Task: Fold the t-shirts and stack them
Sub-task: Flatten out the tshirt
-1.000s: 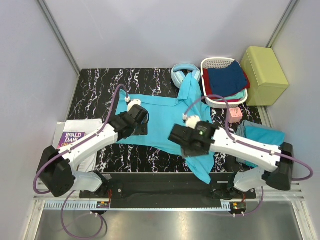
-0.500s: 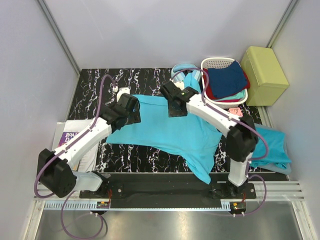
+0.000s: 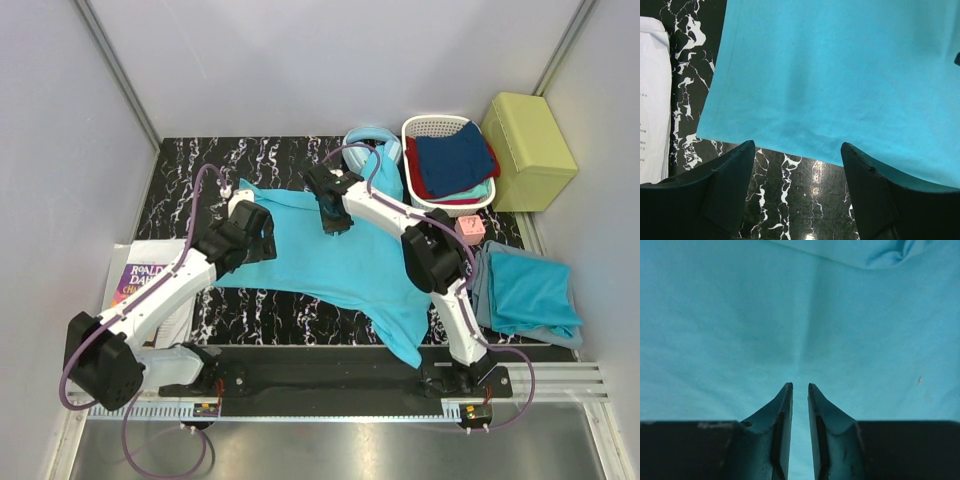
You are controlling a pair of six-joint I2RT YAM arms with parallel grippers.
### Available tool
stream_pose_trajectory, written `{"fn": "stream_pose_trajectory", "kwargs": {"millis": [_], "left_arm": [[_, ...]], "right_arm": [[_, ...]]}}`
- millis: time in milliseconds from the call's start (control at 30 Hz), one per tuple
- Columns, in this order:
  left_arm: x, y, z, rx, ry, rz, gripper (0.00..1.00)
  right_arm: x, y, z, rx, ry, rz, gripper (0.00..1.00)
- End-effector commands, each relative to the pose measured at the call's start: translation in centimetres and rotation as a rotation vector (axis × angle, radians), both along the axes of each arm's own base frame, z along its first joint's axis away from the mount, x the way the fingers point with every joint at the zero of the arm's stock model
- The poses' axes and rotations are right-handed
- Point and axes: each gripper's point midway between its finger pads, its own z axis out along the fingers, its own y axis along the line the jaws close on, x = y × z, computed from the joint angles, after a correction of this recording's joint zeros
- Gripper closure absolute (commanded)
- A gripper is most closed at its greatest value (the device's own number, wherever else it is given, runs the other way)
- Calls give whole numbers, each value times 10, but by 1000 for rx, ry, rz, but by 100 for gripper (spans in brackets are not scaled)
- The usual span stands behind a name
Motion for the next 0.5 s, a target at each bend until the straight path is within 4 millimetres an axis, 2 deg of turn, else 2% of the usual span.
{"fn": "stream_pose_trajectory", "kwargs": {"millis": [0, 33, 100, 200, 267, 333, 367, 400, 467], "left_arm": [[-2, -4, 8, -42, -31, -10, 26], [-2, -4, 8, -41, -31, -12, 26], [-4, -3, 6, -36, -24, -14, 26], [-5, -2, 5, -31, -18, -16, 26], [-6, -1, 5, -27, -14, -18, 26], [-8, 0, 2, -21, -7, -19, 26], [-8, 1, 1, -16, -2, -19, 26], [-8, 1, 1, -16, -1, -18, 26], [-11, 2, -3, -11, 12, -18, 26]], "right_arm": [[17, 13, -4, 46, -7, 13, 77], [17, 14, -13, 33, 6, 13, 80], [23, 16, -14, 37, 6, 10, 81], [30, 19, -28, 38, 25, -4, 84], [35, 22, -25, 51, 21, -7, 85], [39, 18, -33, 44, 38, -26, 87], [43, 22, -29, 62, 32, -29, 89], [45, 16, -37, 52, 52, -44, 90], [52, 17, -36, 70, 53, -52, 91]]}}
